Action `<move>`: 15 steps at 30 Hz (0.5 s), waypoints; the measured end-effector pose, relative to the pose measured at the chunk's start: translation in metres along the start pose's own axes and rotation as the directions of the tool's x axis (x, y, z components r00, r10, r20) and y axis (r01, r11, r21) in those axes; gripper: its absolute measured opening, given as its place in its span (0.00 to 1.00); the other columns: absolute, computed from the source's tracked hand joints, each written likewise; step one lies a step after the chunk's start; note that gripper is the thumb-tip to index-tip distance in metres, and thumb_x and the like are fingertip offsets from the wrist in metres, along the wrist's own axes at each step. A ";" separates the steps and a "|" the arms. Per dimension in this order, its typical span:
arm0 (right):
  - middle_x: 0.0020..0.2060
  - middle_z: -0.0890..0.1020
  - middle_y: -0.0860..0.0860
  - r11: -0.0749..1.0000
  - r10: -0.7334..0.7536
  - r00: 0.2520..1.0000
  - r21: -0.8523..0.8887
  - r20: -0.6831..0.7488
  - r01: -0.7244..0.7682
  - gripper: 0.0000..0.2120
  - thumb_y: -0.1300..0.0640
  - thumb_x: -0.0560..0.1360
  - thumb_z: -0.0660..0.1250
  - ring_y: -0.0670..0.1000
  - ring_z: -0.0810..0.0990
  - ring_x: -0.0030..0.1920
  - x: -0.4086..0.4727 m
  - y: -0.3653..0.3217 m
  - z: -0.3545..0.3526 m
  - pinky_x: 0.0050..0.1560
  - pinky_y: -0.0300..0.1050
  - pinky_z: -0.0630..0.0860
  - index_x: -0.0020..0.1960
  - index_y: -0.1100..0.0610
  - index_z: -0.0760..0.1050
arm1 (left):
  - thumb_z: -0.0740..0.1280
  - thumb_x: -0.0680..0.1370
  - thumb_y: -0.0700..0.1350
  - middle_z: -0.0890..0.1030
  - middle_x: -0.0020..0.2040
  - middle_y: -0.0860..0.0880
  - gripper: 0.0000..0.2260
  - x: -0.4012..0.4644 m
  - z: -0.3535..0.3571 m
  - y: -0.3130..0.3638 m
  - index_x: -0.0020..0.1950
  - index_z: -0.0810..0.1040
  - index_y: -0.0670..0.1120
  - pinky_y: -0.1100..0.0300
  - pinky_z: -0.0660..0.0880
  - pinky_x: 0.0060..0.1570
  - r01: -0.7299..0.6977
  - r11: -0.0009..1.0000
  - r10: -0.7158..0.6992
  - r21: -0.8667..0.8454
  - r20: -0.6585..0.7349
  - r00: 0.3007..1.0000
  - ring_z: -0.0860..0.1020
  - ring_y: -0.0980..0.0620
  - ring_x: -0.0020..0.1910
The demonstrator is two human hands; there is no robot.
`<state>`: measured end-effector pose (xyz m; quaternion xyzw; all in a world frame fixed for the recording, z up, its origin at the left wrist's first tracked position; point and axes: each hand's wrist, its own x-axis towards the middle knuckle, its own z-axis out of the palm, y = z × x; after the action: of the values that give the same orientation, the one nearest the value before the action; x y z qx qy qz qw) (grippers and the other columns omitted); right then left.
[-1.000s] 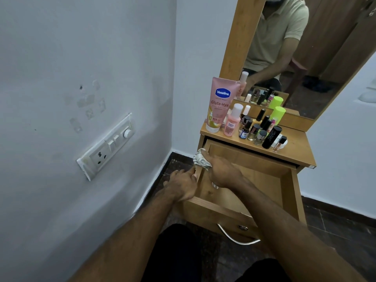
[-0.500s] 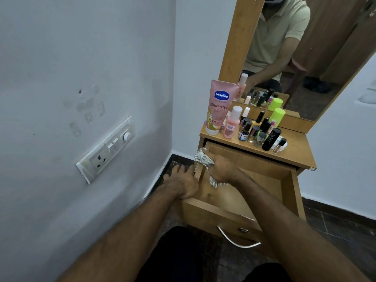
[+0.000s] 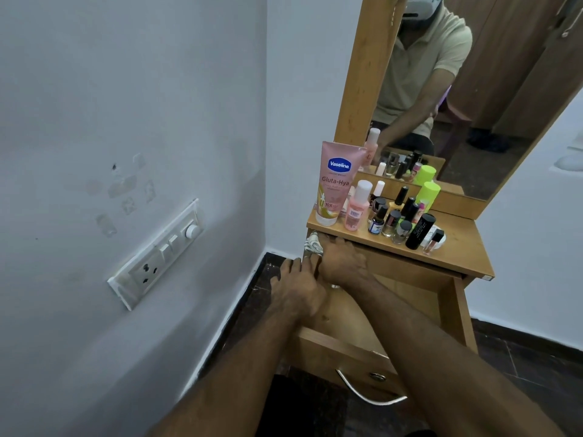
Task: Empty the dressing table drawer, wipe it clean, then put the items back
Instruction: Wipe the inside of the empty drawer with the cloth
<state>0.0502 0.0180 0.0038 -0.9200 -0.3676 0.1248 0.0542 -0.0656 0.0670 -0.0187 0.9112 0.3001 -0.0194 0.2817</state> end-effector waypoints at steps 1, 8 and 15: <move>0.75 0.66 0.59 1.000 0.007 1.000 0.005 -0.003 -0.007 0.32 0.43 0.80 0.60 0.62 0.66 0.72 0.001 0.000 0.000 0.66 0.59 0.69 0.81 0.45 0.53 | 0.57 0.81 0.54 0.57 0.81 0.46 0.29 0.000 0.003 -0.001 0.80 0.55 0.48 0.36 0.52 0.74 -0.012 1.000 0.013 0.025 -0.026 1.000 0.51 0.43 0.80; 0.74 0.68 0.60 0.990 0.119 0.992 0.069 0.049 -0.122 0.32 0.49 0.79 0.63 0.63 0.68 0.71 -0.005 0.006 0.002 0.66 0.59 0.71 0.80 0.51 0.57 | 0.56 0.81 0.55 0.54 0.82 0.45 0.32 -0.002 0.008 -0.001 0.82 0.51 0.46 0.36 0.51 0.76 -0.049 0.986 0.057 0.160 -0.048 0.997 0.49 0.43 0.81; 0.65 0.76 0.58 0.970 0.236 0.970 0.040 0.050 -0.238 0.29 0.54 0.77 0.61 0.61 0.76 0.62 -0.019 0.025 -0.004 0.57 0.57 0.77 0.77 0.53 0.62 | 0.60 0.78 0.54 0.52 0.82 0.45 0.37 -0.007 0.006 0.001 0.82 0.49 0.43 0.38 0.52 0.77 -0.056 0.962 0.062 0.267 -0.015 0.998 0.48 0.42 0.81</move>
<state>0.0547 -0.0138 0.0067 -0.9528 -0.2531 0.1595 0.0515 -0.0706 0.0595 -0.0217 0.9495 0.2706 -0.0408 0.1536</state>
